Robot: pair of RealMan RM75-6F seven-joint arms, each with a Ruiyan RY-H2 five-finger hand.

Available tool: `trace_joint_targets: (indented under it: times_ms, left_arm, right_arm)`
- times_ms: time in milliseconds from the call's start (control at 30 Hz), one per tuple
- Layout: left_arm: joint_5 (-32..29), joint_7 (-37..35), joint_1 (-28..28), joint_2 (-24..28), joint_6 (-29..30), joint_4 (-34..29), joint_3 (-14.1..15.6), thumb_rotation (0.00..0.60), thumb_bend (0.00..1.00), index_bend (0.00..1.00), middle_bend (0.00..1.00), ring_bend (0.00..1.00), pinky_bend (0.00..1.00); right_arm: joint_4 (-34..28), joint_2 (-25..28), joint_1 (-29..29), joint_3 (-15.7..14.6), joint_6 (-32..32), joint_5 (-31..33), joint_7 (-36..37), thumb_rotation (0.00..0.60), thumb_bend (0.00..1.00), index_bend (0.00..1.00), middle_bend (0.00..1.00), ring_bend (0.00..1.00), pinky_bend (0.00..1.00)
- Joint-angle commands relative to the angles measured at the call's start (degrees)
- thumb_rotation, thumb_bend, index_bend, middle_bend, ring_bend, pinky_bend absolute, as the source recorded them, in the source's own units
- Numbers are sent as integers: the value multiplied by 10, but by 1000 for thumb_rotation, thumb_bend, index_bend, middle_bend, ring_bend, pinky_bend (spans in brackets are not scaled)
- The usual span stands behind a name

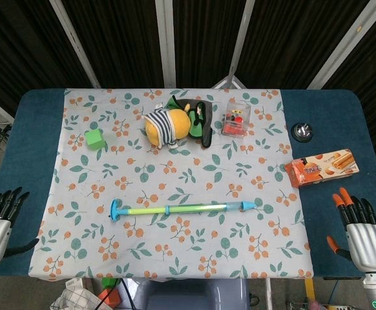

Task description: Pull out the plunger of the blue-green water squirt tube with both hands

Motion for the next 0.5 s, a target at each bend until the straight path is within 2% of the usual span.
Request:
trace_joint_targets:
  times_ms: [33, 300, 500]
  left_arm:
    - [-1, 3, 2, 1, -5, -1, -3, 600, 143, 51, 0, 0, 0]
    - [-16, 28, -12, -2, -44, -19, -21, 600, 162, 132, 1, 0, 0]
    - [-77, 123, -67, -27, -122, -54, -70, 600, 224, 283, 80, 0, 0]
  right_arm:
    - [-1, 0, 0, 2, -2, 0, 0, 600, 308, 0, 0, 0, 0]
    - [-8, -3, 3, 4, -15, -12, -3, 600, 308, 0, 0, 0, 0]
    - [-14, -6, 8, 7, -32, -12, -10, 600, 309, 0, 0, 0, 0]
